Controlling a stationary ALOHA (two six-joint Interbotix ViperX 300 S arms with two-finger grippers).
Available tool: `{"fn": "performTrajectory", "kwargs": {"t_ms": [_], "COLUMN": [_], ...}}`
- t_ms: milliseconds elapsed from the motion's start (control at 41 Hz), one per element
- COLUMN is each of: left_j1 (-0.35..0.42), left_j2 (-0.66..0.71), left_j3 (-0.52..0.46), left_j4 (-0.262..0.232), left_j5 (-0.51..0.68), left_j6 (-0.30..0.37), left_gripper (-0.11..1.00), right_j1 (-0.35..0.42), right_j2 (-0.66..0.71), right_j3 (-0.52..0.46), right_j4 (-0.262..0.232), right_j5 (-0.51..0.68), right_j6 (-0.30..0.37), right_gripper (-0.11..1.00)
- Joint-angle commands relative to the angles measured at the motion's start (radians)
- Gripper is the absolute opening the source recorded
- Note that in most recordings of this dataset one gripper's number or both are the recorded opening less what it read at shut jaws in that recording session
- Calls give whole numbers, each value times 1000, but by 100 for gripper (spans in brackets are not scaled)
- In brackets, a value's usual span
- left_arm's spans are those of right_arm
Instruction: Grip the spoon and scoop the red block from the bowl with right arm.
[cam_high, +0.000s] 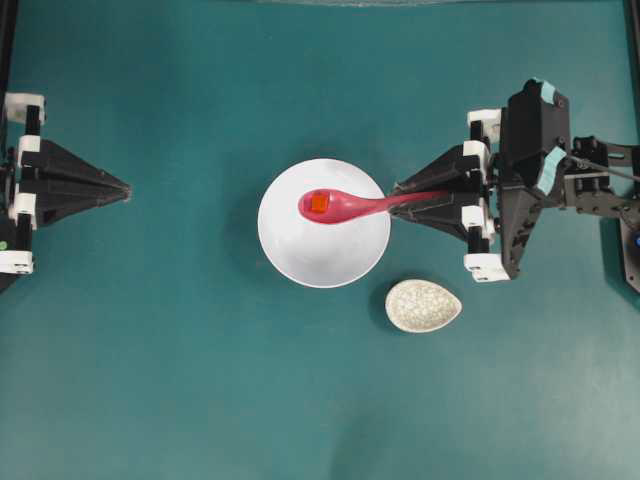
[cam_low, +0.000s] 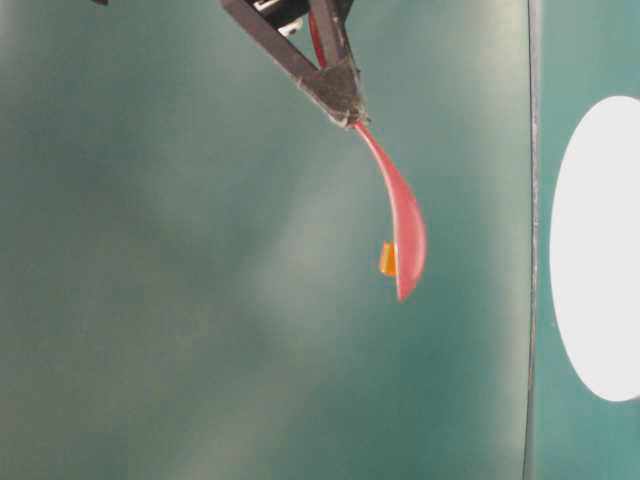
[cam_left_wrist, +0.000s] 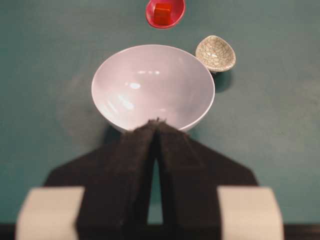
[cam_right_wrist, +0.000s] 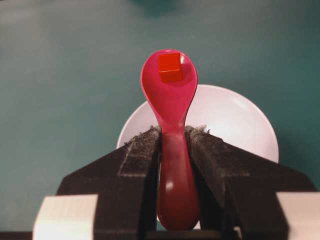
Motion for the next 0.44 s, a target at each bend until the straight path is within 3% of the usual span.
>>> {"fn": "performTrajectory", "kwargs": {"t_ms": [0, 415], "left_j1": [3, 5], "left_j2": [5, 3], "left_j3": [-18, -21], "left_j4": [2, 2], "left_j5": [5, 17], "left_j6": [-2, -2], "left_gripper": [0, 0], "right_j1": [2, -3], "right_j2": [-14, -14], "right_j3": [-28, -28], "right_j4": [2, 2], "right_j5": [-3, -6], "right_j6": [2, 2], "right_gripper": [24, 24]}}
